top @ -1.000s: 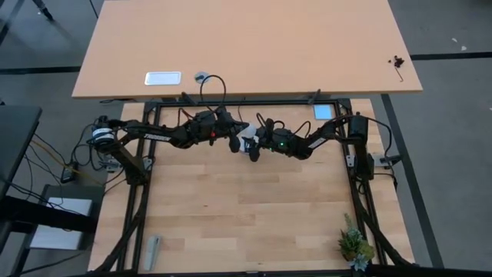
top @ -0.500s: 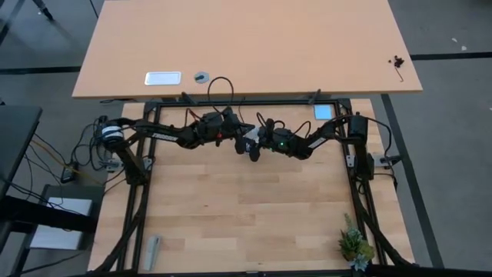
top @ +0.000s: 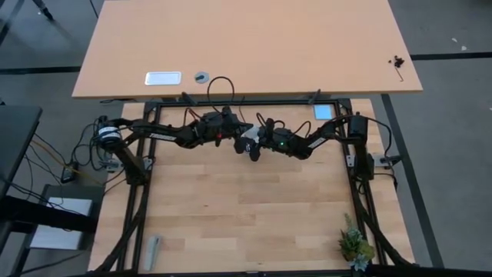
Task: Screw lightbulb
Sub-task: Insert the lightbulb into the lamp
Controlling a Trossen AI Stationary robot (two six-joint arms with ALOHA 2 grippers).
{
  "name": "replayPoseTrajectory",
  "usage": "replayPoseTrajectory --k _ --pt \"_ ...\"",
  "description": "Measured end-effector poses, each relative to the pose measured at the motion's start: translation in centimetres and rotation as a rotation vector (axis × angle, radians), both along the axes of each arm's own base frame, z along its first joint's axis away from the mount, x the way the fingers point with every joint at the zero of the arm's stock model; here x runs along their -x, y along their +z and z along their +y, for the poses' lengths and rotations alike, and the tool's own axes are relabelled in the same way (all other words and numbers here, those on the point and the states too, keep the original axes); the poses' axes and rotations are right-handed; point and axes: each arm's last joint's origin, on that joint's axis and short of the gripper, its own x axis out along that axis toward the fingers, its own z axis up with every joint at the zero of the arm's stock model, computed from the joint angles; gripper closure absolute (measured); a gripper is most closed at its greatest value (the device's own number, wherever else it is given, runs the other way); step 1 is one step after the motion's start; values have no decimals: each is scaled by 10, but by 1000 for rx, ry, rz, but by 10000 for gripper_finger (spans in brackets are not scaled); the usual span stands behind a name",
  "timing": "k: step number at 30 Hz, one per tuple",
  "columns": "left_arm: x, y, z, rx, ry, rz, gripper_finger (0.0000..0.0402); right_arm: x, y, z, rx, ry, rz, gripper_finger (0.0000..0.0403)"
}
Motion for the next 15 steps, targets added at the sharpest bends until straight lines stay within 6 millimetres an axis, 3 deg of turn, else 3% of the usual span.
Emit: replayPoseTrajectory --k 15 --pt "3 3 -1 -20 13 26 399 1 8 0 -58 -10 -5 180"
